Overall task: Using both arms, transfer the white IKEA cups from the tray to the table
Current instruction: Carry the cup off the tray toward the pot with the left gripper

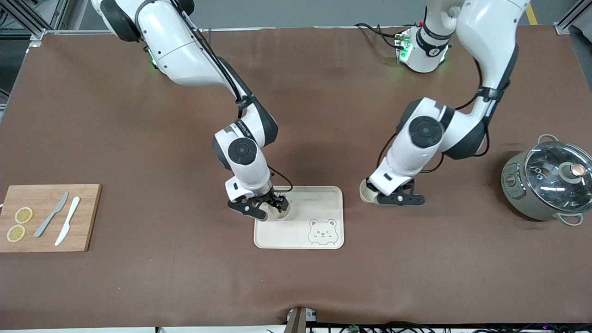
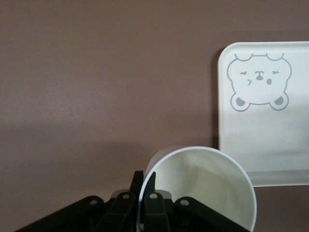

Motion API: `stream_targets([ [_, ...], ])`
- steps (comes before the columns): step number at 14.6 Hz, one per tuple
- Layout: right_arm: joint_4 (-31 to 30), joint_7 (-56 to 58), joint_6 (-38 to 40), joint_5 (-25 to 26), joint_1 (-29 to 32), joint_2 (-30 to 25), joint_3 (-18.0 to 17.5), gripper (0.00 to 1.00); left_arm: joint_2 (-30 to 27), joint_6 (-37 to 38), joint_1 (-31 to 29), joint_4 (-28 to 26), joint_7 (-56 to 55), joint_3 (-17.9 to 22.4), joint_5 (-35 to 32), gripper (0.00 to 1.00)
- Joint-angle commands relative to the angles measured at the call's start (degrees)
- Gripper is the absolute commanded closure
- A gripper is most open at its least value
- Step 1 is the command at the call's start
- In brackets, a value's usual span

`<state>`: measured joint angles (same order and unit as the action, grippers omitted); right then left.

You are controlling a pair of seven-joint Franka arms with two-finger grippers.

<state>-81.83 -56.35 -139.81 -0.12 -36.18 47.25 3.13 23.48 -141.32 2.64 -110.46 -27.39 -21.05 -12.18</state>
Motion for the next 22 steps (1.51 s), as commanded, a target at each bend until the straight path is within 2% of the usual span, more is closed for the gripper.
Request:
stream_targets([
  [1, 1.3, -1.4, -0.3, 1.1, -0.7, 1.0, 0.7, 0.18, -6.2, -5.0, -7.2, -10.3, 3.5, -4.1, -0.7, 1.00],
  [5, 1.3, -1.3, -0.3, 1.1, -0.6, 1.1, 0.7, 0.55, -9.6, -5.5, -10.2, -15.9, 6.1, -4.3, -0.7, 1.00],
  [7, 1.3, -1.3, -0.3, 1.2, -0.6, 1.1, 0.7, 0.73, -10.4, -8.3, -10.8, -18.4, 7.1, -4.2, -0.7, 1.00],
  [11, 1.4, -1.3, -0.3, 1.2, -0.7, 1.4, 0.7, 0.97, -10.6, -16.8, -16.2, -24.3, 12.5, -4.2, -0.7, 1.00],
  [12, 1.4, -1.3, -0.4, 1.2, -0.7, 1.4, 0.7, 1.00, -10.5, -17.1, -17.0, -24.6, 14.0, -4.2, -0.7, 1.00],
  [16, 1.4, -1.3, -0.4, 2.1, -0.7, 1.4, 0.7, 1.00, -9.2, -17.4, -17.8, -24.6, 14.7, -4.2, -0.7, 1.00],
  [22, 2.3, -0.7, 0.9, 1.7, -0.5, 0.3, 0.6, 1.00, -4.3, -23.2, -18.1, -24.2, 15.3, -3.9, -0.7, 1.00],
])
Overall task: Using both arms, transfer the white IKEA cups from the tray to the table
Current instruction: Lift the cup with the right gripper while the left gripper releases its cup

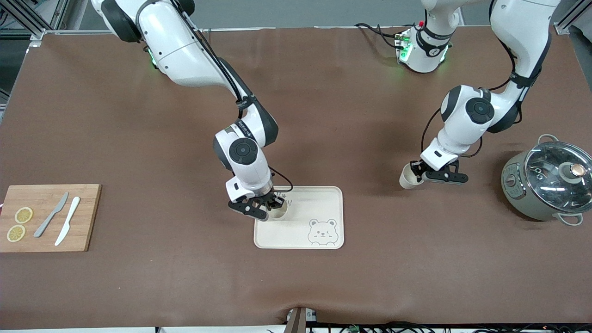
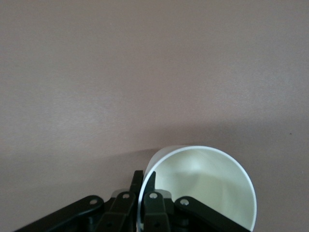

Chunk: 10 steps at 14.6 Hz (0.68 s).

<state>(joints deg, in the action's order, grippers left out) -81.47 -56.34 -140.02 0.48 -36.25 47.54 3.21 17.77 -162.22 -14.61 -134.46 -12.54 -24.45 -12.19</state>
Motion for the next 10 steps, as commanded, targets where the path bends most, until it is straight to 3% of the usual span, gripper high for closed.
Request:
stream_targets([
  [1, 2.2, -0.7, 1.2, 0.5, 0.0, -0.6, 0.5, 1.00, 1.6, -2.5, -0.9, -0.1, 0.4, -0.5, -0.7, 1.00],
  [3, 2.2, -0.4, 1.5, 0.4, 0.5, -1.5, 0.4, 1.00, 1.6, -2.5, -0.9, -0.1, 0.5, -0.4, -0.7, 1.00],
  [7, 1.9, 3.3, 9.7, -0.5, 2.7, -7.0, 0.0, 1.00, 1.5, -2.5, -0.9, 0.2, 0.8, -0.4, -0.9, 1.00],
  [8, 1.7, 5.2, 12.1, -1.4, 3.3, -8.8, 0.0, 1.00, 1.6, -2.5, -0.9, 0.8, 1.4, -0.4, -1.0, 0.72],
  [9, 1.2, 6.8, 14.7, -2.0, 4.0, -10.6, 0.1, 1.00, 1.6, -2.5, -0.9, 0.9, 2.2, -0.3, -1.2, 0.16],
  [10, 0.4, 8.8, 17.1, -2.1, 4.9, -12.4, 0.1, 1.00, 1.7, -2.5, -0.9, 0.9, 2.3, -0.3, -1.1, 0.00],
])
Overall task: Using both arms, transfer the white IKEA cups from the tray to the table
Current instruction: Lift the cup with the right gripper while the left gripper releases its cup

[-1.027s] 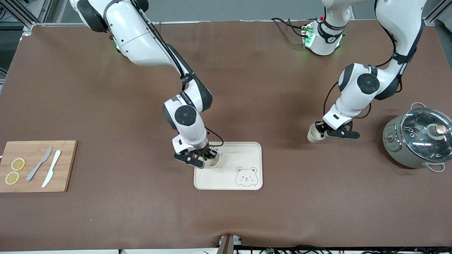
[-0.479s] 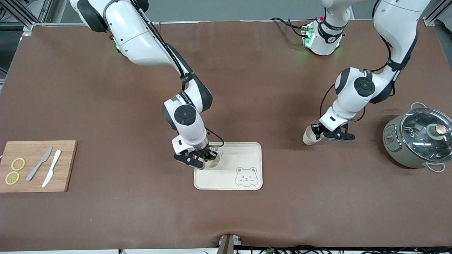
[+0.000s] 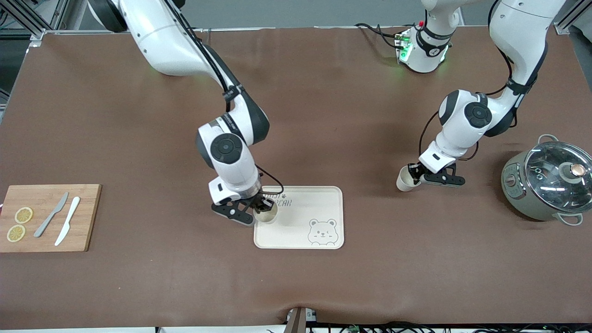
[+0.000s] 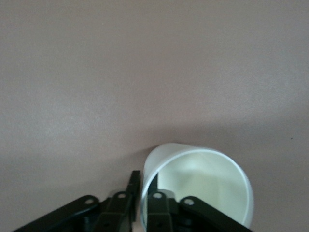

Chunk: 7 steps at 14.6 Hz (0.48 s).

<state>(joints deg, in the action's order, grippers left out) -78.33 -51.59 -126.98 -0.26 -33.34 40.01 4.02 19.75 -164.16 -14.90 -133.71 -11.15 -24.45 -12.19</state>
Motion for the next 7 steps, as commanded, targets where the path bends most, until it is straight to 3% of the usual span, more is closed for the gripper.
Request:
stream_targets([
  [1, -3.8, 5.7, 5.4, -1.8, 2.9, -6.9, -0.8, 1.00, -0.3, -0.5, -0.7, 0.1, 0.5, -0.3, -1.1, 0.00],
  [7, -12.6, 20.6, 11.8, -5.3, 10.3, -18.1, -0.7, 1.00, -0.7, -0.5, -0.7, 0.1, 0.1, 0.8, -0.8, 0.00],
])
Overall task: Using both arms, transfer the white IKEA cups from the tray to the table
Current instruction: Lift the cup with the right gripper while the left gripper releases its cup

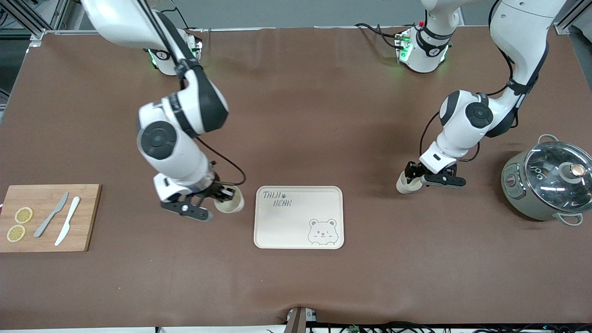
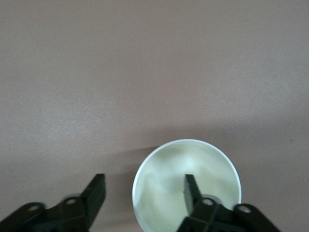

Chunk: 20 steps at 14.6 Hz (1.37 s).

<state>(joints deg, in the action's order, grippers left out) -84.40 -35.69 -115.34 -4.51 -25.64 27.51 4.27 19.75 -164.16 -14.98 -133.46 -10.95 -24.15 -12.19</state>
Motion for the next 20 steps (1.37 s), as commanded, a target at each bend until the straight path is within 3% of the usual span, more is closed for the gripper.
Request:
stream_targets([
  [1, -8.2, 7.6, 0.3, -1.1, 4.1, -7.2, -0.9, 1.00, -1.2, 0.0, -0.8, -0.1, -0.4, 0.5, -0.8, 0.00],
  [8, -12.8, 30.9, 4.1, -1.1, 16.2, -11.9, -0.9, 1.00, -8.7, 12.5, -0.2, 0.4, -3.1, -0.2, 1.2, 0.00],
  [10, -13.0, 37.8, 4.1, -1.2, 19.7, -11.7, -0.9, 1.00, -12.0, 20.5, 0.1, 2.8, -3.0, -1.4, 4.2, 0.00],
  [12, -14.0, 43.0, 3.6, -3.2, 22.1, -11.6, -0.8, 1.00, -13.9, 31.0, 0.2, 8.4, -3.0, -2.4, 6.1, 0.00],
  [16, -14.3, 51.9, 0.6, -3.8, 25.8, -9.9, -0.8, 1.00, -11.6, 53.8, 0.3, 28.0, -2.2, -3.4, 7.0, 0.00],
  [20, -21.4, 55.4, -11.6, -4.0, 26.7, -7.8, -0.8, 1.00, -11.0, 55.5, 0.0, 34.6, -2.8, -3.3, 7.2, 0.00],
])
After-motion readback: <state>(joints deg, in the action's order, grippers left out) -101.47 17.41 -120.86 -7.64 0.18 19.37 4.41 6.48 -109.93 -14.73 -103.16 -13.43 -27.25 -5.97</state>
